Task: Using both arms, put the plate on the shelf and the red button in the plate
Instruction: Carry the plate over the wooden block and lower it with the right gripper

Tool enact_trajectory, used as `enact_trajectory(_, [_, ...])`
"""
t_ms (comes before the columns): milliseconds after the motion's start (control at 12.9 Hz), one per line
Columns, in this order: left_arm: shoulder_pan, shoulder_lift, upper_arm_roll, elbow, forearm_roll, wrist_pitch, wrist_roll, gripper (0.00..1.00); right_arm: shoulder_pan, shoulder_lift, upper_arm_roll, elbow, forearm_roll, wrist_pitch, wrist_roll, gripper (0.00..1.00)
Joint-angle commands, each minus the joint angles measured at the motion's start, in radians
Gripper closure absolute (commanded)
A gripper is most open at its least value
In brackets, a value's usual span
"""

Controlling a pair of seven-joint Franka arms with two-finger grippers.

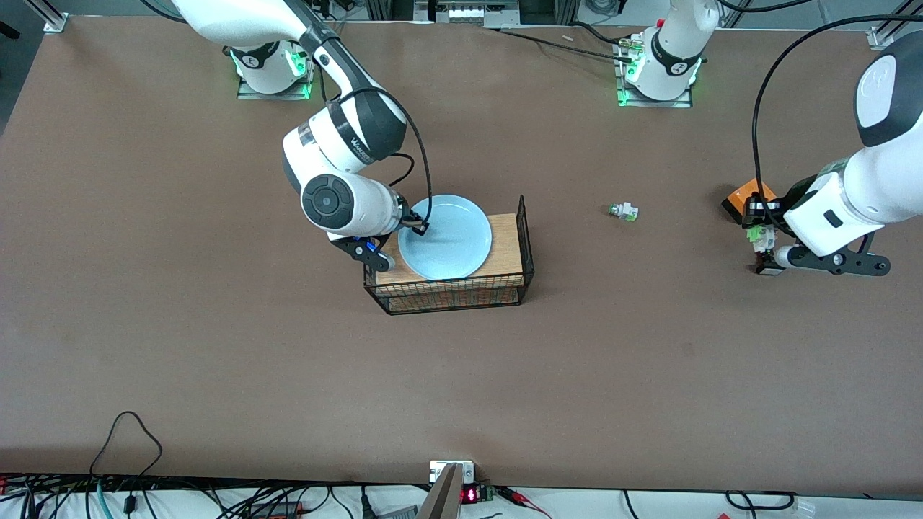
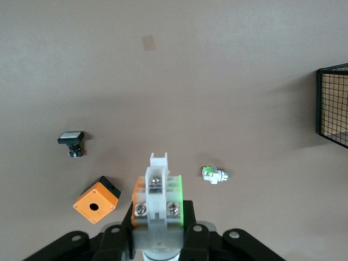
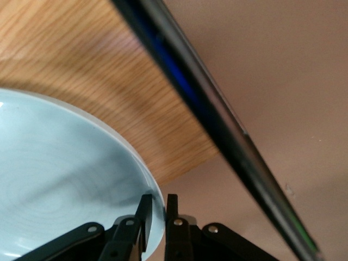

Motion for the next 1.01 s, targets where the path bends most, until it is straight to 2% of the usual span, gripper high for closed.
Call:
enact_trajectory(0, [-0.004,0.008,-0.004,0.035,-0.014,-0.023,0.011,1.00,-0.008,-0.006,0.001,0.001,-0.009,0.004,0.002,0.36])
enact_trajectory(78, [-0.006,0.008,-0.007,0.035,-0.013,-0.023,0.010,1.00,-0.009,-0.009,0.000,0.030,-0.009,0.018,0.020,0.16])
enact_trajectory(155, [-0.006,0.005,-0.009,0.035,-0.014,-0.024,0.008,1.00,-0.012,-0.009,0.000,0.067,-0.009,0.024,0.037,0.03])
enact_trajectory(311, [-0.006,-0.020,-0.009,0.037,-0.014,-0.033,0.008,1.00,-0.018,-0.006,0.001,0.176,-0.004,0.017,0.013,0.00])
enact_trajectory(544, [-0.007,-0.078,-0.036,0.038,-0.014,-0.065,0.003,1.00,-0.037,-0.010,0.005,0.251,0.117,0.014,0.005,0.00])
enact_trajectory(699, [-0.007,-0.124,-0.065,0.037,-0.016,-0.089,0.003,1.00,-0.041,-0.038,0.000,0.277,0.110,-0.006,-0.010,0.00])
enact_trajectory(932, [-0.009,-0.121,-0.172,0.037,-0.016,-0.086,-0.045,1.00,-0.101,-0.085,-0.008,0.296,0.029,-0.243,-0.179,0.00])
